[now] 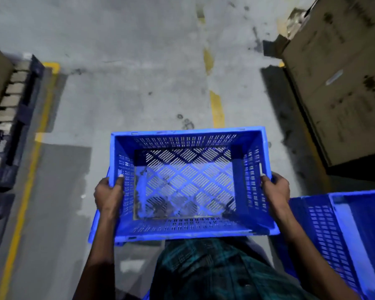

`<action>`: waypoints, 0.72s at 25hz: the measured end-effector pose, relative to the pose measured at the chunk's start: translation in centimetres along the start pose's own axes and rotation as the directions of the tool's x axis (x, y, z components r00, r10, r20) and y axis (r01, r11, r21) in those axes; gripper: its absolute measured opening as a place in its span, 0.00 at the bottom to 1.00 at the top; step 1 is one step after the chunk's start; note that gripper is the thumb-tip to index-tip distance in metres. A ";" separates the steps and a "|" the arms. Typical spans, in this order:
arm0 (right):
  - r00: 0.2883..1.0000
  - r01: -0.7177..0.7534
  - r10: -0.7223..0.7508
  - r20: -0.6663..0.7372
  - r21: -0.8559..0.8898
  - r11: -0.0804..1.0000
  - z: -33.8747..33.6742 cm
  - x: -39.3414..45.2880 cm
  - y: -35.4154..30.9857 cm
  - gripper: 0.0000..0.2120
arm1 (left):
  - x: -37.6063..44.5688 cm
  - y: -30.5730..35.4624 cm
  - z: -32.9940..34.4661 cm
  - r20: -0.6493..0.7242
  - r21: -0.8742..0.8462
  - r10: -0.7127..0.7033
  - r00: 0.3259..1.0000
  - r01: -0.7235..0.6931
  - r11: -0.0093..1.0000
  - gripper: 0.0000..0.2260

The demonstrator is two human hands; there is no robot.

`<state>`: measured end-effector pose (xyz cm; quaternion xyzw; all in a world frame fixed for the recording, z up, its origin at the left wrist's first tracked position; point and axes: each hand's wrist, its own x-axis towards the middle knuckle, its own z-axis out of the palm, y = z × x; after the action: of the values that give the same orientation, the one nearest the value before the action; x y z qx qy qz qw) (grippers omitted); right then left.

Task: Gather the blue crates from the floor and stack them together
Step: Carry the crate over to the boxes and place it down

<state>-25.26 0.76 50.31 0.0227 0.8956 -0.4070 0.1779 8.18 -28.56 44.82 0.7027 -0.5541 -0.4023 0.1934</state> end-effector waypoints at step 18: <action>0.681 -0.152 0.453 -0.575 0.494 0.856 -29.3 2.9 15.6 0.13 | -22.7 17.8 23.8 0.427 -0.089 0.367 0.826 -0.365 0.927 0.16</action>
<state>-33.85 32.47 55.86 0.3562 0.7754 -0.5116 -0.1009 -22.86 -8.75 51.29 0.4750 -0.7066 -0.5058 0.1390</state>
